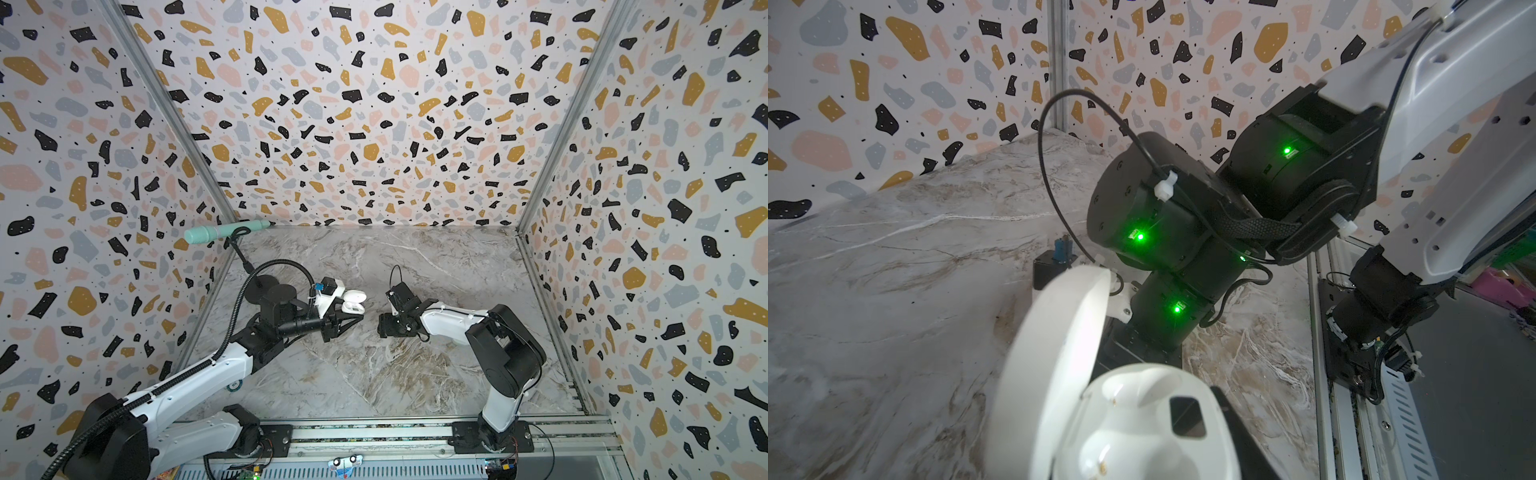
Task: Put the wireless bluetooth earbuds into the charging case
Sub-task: 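Lower the open right gripper over the white earbud on the table, then close the right gripper on the white earbud and lift it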
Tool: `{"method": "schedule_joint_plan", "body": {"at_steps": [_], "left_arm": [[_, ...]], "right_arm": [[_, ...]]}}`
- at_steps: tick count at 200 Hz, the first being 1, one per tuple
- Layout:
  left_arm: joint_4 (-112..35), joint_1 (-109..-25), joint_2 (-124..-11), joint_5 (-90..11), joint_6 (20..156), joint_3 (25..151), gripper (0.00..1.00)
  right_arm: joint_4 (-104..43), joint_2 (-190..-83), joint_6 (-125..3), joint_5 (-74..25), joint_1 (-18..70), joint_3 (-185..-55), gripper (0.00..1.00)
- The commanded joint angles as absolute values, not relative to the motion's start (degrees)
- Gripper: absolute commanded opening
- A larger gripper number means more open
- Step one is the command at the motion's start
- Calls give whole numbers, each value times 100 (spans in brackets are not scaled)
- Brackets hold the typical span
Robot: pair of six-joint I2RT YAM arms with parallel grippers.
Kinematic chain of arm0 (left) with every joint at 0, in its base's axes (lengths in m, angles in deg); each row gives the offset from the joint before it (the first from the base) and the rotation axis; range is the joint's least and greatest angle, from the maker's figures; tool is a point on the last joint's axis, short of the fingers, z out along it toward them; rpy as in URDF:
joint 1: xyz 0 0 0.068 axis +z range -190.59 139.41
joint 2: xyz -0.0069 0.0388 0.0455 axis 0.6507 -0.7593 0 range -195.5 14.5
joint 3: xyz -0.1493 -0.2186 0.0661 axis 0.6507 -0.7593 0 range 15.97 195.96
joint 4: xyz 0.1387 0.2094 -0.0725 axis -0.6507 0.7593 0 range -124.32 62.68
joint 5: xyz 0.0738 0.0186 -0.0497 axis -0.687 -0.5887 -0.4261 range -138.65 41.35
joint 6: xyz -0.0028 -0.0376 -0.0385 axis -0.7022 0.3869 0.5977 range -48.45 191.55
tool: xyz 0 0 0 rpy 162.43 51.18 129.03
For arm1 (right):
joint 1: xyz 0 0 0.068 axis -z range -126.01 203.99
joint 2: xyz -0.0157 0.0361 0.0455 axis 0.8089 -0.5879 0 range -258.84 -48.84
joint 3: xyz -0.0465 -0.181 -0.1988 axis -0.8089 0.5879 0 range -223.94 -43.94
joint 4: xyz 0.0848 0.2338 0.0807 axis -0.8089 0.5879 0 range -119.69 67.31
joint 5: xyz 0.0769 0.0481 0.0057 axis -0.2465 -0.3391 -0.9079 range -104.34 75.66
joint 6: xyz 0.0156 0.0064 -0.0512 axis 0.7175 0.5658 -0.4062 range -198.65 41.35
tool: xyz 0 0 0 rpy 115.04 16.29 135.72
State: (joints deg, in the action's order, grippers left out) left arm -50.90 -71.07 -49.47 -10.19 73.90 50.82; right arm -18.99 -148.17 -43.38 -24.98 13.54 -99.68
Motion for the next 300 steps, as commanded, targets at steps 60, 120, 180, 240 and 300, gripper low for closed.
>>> {"method": "schedule_joint_plan", "body": {"at_steps": [60,120,180,240,300], "left_arm": [[-5166,-7076,-4790,-989,7349,5156,12],[-4908,-7021,-4474,-1225,7616,5004,11],[-4955,-6998,-4426,-1079,7615,5022,11],[-4908,-6977,-4351,-1016,7565,5033,11],[-4908,-6969,-4334,-1005,7566,5024,11]], "right_arm": [[-553,-15072,-4657,-2003,1391,-10631,59],[-304,-15113,-4468,-1804,1322,-10852,46],[204,-15482,-4549,-1415,1171,-11330,41],[500,-15712,-4555,-1237,1049,-11523,35],[599,-15916,-4614,-1185,1004,-11583,26]]}}
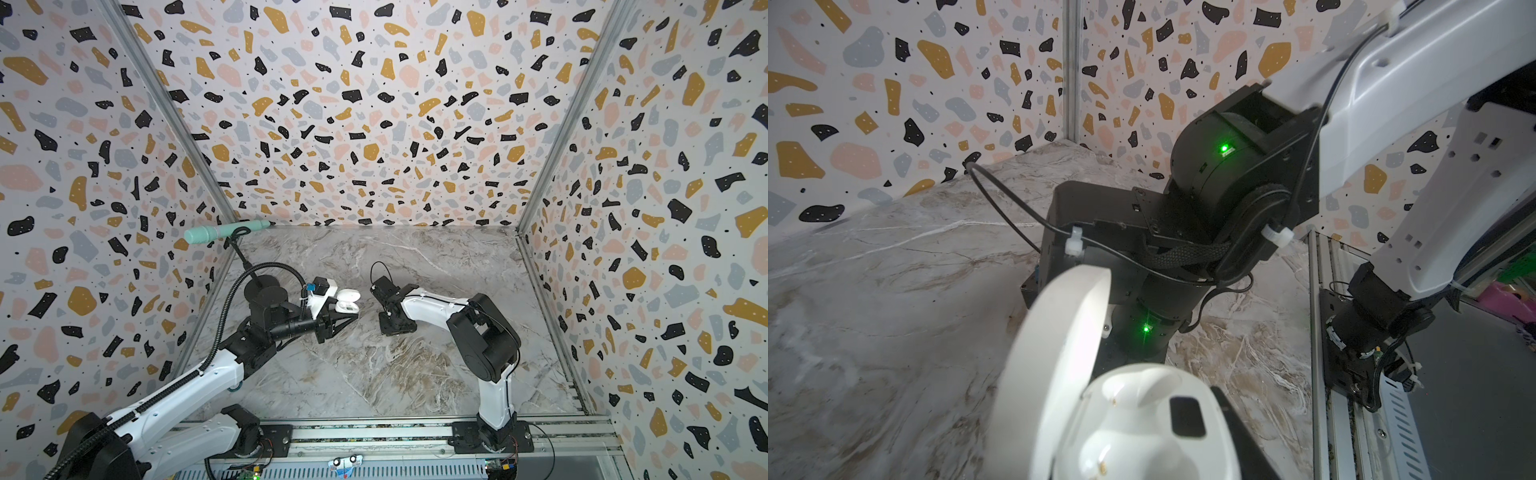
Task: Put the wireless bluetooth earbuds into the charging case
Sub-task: 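Close the right gripper on the white earbud and lift it, then carry the earbud to the open case held by the left gripper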
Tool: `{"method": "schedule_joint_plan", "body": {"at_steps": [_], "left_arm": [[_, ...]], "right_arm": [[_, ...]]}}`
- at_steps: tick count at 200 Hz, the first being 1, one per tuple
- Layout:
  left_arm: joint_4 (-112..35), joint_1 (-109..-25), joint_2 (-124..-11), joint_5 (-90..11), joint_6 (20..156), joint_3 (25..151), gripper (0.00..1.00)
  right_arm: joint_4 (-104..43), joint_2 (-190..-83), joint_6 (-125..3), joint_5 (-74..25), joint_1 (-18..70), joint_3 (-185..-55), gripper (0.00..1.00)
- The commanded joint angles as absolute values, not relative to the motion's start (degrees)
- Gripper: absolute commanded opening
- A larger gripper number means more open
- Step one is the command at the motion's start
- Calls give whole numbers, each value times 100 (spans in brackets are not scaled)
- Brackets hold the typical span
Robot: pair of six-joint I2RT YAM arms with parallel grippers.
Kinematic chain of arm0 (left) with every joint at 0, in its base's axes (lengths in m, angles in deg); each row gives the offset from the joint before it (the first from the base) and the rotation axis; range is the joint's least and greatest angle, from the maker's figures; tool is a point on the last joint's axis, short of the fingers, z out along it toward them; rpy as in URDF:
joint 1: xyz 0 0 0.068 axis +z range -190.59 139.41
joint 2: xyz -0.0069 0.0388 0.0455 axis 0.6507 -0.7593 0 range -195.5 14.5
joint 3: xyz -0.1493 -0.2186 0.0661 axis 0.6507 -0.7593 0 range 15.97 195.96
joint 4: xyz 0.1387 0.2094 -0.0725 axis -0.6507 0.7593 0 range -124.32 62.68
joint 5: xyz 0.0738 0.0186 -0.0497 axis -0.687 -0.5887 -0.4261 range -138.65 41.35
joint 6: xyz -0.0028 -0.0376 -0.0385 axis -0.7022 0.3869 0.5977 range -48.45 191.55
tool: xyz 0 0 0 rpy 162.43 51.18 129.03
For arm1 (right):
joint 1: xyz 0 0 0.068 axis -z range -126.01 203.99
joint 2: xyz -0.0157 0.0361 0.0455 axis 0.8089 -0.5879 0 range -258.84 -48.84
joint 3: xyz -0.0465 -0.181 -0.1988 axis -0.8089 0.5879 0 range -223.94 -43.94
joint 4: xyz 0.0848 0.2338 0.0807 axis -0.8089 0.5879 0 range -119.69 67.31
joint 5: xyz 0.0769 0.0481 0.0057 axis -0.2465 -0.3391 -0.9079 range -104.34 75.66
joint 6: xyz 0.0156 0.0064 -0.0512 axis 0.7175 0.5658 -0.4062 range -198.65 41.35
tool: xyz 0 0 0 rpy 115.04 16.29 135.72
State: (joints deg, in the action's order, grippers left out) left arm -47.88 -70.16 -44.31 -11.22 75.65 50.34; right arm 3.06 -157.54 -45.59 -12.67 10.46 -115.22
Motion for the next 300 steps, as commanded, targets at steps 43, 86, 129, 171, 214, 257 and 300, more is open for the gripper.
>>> {"method": "schedule_joint_plan", "body": {"at_steps": [43,86,129,171,214,257,300], "left_arm": [[-4908,-6969,-4351,-1033,7546,5015,11],[-4908,-6970,-4385,-1077,7533,5007,11],[-5033,-6973,-4355,-994,7519,4945,11],[-5390,-6978,-4390,-867,7619,4879,11],[-5744,-7089,-4495,-814,7744,4883,11],[-6101,-7339,-4839,-717,7718,5054,12],[-6740,-7662,-5265,-549,7763,5221,12]], "right_arm": [[539,-15890,-4639,-1268,1004,-11474,17],[327,-15646,-4608,-1371,1022,-11272,14],[-91,-15023,-4575,-1561,1122,-10933,14],[-658,-14038,-4619,-2000,1405,-10416,13],[-1693,-12845,-4737,-3394,2016,-9736,13],[-1859,-11960,-5118,-4418,2561,-9636,13],[-1598,-11228,-5512,-5121,2856,-9694,13]]}}
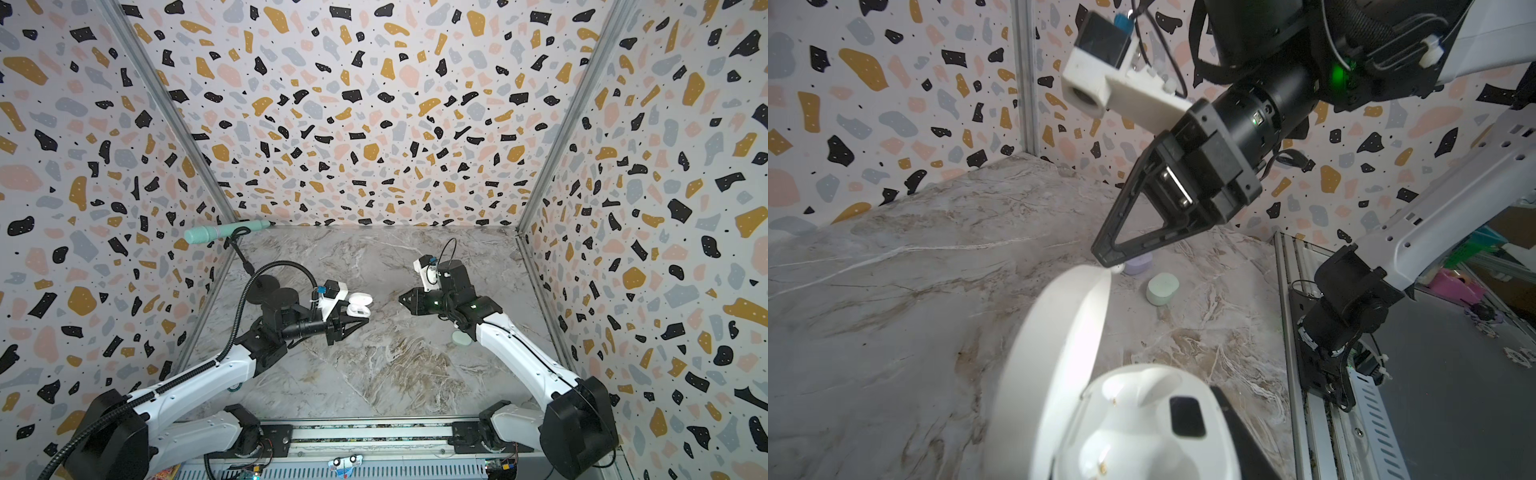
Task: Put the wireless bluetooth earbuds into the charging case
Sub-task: 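Carry the earbud to the open case held by the left gripper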
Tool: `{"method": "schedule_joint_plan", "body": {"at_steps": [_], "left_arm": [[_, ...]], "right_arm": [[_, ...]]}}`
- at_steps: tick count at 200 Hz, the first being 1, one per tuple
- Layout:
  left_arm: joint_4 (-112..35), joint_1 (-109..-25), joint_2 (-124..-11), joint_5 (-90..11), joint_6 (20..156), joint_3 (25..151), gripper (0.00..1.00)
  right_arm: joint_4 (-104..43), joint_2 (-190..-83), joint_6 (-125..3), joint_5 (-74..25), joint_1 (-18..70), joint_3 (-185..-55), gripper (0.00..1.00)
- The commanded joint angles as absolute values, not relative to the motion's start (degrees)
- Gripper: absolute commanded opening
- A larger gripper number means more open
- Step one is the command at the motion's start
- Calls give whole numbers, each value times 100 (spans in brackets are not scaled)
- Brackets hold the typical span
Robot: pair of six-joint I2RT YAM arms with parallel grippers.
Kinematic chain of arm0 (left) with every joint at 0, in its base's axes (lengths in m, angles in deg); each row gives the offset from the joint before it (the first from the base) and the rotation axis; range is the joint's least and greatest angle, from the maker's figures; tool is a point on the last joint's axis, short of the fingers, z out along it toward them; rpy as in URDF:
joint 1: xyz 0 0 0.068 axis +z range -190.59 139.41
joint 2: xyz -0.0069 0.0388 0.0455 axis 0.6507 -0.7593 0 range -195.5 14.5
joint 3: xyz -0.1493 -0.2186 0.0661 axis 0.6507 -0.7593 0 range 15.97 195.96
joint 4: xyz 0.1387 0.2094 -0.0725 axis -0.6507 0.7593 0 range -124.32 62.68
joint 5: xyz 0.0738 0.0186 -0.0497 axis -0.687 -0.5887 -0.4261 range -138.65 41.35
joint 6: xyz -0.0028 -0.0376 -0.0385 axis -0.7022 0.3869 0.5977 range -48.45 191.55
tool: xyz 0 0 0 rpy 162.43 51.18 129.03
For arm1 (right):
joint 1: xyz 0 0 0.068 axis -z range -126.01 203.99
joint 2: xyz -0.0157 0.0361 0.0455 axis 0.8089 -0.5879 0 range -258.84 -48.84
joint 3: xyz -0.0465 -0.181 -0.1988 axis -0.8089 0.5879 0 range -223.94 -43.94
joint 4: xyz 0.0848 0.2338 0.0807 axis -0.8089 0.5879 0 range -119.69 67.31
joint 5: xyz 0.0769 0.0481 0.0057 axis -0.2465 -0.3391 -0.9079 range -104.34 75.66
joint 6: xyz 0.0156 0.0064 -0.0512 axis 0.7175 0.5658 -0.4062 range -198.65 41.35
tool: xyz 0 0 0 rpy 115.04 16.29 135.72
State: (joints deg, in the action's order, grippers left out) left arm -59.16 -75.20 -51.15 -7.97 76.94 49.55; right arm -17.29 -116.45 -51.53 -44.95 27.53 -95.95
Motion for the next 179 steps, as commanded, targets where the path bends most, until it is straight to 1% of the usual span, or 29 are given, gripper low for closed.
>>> {"method": "schedule_joint_plan", "body": {"at_steps": [1,63,103,152,179], "left_arm": [[-6751,-7667,-5274,-540,7767,5224,12],[-8118,-7932,-5780,-264,8235,5291,12],[-8911,-8140,-6182,-163,8488,5300,12],[-9089,-8379,-6333,-46,8391,5351,12],[-9119,-8392,-6320,12,8286,5273,13]], "right_arm": [[-1580,-11216,-5515,-5124,2858,-9694,13],[-869,-10362,-5936,-5980,3026,-9792,12],[-820,-10083,-5826,-6548,3035,-9842,11],[-1231,-10076,-5508,-6957,2988,-9744,11],[-1355,-10170,-5446,-6938,2773,-9747,10]]}}
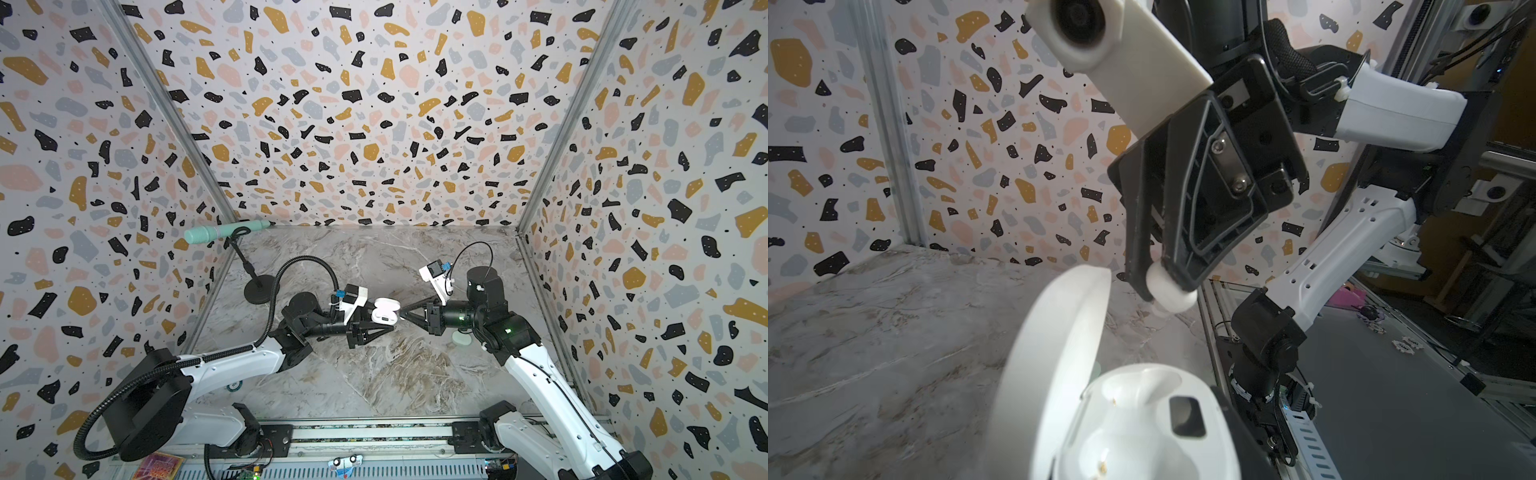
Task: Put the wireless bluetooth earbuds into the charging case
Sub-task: 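Carry the earbud to the open case held by the left gripper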
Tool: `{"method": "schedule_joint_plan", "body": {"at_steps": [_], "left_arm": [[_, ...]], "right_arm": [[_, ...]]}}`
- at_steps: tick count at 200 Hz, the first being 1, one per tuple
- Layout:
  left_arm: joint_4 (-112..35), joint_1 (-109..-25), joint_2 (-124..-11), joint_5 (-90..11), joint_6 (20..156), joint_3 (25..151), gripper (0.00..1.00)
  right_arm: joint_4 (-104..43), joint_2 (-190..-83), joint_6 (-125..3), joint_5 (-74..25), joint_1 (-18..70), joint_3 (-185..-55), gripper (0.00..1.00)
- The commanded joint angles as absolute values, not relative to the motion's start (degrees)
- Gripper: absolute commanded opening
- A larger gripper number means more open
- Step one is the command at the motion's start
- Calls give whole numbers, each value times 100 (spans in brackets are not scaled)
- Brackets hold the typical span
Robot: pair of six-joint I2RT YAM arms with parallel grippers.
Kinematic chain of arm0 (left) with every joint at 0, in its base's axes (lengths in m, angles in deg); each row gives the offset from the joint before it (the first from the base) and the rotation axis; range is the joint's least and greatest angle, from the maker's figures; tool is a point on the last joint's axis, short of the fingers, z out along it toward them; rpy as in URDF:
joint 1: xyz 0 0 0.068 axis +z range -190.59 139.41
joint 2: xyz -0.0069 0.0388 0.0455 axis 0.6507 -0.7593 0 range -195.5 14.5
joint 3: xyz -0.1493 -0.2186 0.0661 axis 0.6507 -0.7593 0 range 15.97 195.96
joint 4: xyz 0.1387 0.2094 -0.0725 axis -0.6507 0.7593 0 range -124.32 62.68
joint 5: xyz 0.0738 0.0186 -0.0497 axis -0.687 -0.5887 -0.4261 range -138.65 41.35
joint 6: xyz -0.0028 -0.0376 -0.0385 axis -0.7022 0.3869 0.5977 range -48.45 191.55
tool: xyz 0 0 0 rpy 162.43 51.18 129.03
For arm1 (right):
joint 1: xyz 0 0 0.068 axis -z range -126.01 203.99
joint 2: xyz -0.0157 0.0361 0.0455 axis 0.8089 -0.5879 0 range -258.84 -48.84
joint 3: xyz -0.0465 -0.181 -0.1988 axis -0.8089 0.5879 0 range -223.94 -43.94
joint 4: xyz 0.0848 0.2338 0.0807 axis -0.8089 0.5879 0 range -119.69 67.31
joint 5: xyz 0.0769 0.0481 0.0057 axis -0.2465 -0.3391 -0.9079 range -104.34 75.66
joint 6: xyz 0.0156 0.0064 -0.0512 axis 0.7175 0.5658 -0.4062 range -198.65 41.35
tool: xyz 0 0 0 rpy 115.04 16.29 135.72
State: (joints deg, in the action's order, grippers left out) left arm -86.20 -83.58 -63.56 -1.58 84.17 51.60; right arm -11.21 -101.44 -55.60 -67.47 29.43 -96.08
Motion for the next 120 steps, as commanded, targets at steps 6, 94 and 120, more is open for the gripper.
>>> {"method": "schedule_joint_plan", "body": {"at_steps": [6,94,120], "left_arm": [[-9125,-8388,-6320,16,8273,5256,13],[-9375,-8401,-6280,108,8255,5180,13],[-9373,-8419,-6269,105,8245,5156,13]], "right_arm": [[-1400,-10183,-5413,-6921,2714,-9760,10],[-1540,-10363,-5277,-6703,2367,-9877,10],[-1578,-10415,-5262,-6721,2372,-9944,10]]}}
